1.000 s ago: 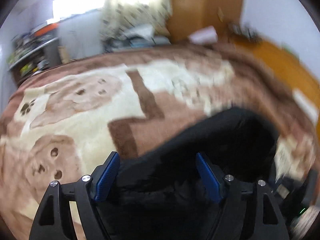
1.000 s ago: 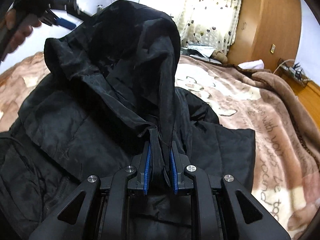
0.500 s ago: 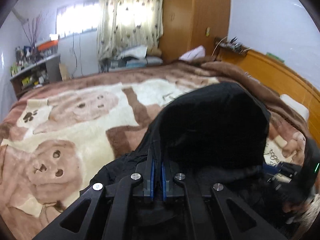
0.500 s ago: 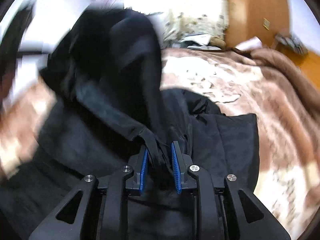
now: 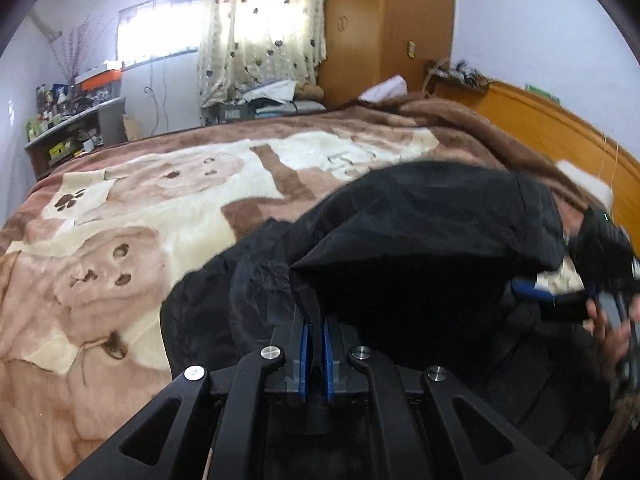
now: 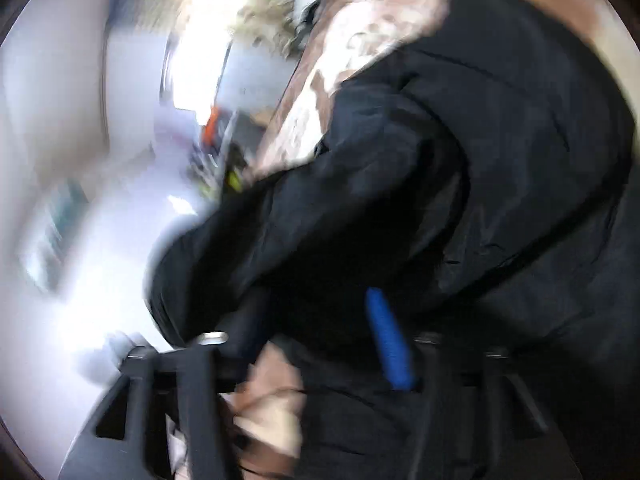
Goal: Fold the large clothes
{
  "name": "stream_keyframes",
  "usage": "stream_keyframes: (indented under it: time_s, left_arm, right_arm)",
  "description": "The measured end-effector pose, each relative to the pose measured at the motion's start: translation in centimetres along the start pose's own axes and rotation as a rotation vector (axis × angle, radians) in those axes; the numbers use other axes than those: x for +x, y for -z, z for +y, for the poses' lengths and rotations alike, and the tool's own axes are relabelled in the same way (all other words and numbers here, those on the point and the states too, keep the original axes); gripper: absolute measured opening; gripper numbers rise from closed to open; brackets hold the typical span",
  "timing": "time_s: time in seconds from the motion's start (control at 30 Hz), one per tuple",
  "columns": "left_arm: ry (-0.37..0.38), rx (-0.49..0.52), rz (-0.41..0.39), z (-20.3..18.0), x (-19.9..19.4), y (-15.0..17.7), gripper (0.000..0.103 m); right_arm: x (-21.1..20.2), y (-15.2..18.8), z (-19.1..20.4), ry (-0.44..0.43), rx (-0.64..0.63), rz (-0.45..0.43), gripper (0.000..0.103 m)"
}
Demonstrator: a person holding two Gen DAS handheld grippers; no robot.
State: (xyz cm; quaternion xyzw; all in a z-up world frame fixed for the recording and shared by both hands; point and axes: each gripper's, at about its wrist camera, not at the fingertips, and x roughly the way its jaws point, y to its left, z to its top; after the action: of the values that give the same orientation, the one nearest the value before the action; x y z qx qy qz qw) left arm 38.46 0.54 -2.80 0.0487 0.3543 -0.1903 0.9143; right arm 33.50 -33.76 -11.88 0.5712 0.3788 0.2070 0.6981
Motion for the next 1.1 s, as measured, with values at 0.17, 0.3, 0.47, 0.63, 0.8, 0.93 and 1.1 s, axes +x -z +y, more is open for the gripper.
stream_keyframes:
  time_s: [0.17,0.3,0.47,0.63,0.8,0.93,1.1]
  left_arm:
    - [0.065,-0.01,0.047,0.7,-0.5,1.6,0.012]
    - [0.184,-0.213,0.044,3.7,-2.6,2.4,0.051]
    - [0.356,-0.519,0.056,7.4,-3.2,2.9,0.085]
    - [0.306,-0.525,0.076,7.5,-3.4,2.4,0.085]
    - [0.277,-0.469,0.092,6.6,-4.8,2.2,0.085]
    - [0.257,-0.488,0.105,6.9,-5.3,1.7,0.085]
    - [0.28,-0.515,0.116,6.4,-5.0,1.1,0.09]
  right_arm:
    - [0.6,-1.0,0.0,-0.021,0.011,0.02,0.072]
    - [0.7,-1.5,0.8,0.046,-0.048,0.041,0.072]
    - [2.6,-1.9,2.4,0.158,-0.169,0.148,0.072]
    - [-1.3,-0.3,7.6,0.35,-0.532,0.086,0.072]
    - [-11.2,-0.2,13.2,0.577,-0.772,-0.003,0.072]
    - [-23.5,-0.4,20.6,0.849,-0.903,-0.203,0.072]
    - [-31.8,2.0,27.8,1.246,-1.131,-0.482,0.072]
